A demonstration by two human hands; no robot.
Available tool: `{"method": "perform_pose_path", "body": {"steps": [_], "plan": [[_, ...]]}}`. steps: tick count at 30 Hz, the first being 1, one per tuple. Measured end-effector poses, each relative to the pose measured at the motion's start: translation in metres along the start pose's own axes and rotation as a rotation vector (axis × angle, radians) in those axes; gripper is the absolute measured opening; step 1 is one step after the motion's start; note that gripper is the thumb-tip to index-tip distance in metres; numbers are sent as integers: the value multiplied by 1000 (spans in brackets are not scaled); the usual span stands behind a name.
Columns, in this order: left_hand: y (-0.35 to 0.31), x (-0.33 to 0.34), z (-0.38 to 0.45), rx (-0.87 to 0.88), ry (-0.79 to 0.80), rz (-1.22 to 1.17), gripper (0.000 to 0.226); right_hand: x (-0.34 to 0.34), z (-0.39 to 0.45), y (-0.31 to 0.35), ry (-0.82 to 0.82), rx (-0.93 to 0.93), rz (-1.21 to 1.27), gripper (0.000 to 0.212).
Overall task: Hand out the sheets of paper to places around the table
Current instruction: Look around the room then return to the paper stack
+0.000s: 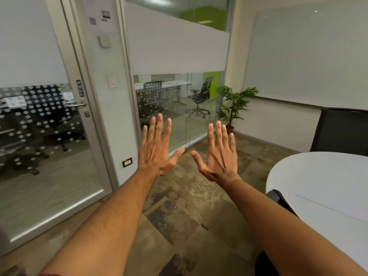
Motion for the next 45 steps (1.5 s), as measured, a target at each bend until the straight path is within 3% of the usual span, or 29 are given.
{"method": "perform_pose_path", "body": {"steps": [10,18,27,45], "plan": [[27,78,147,189,23,-103,97,76,109,-14,23,156,-123,95],[-10,160,246,321,34,-184,97,133,159,-78,45,260,-227,94],[-110,265,356,460,73,-245,97,197,204,-211,68,406,-337,93],[-365,382,519,829,107,-511,100,224,250,-443,96,742,-656,98]]}}
Point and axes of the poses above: each hand's wrist, its own z-axis towards the middle knuckle, its own x-axis out of the palm, y = z × x, the point moved 3 cm from there along z, towards the middle knuckle, and after that the axes turned 12 degrees about -x, right-handed, at the moved point
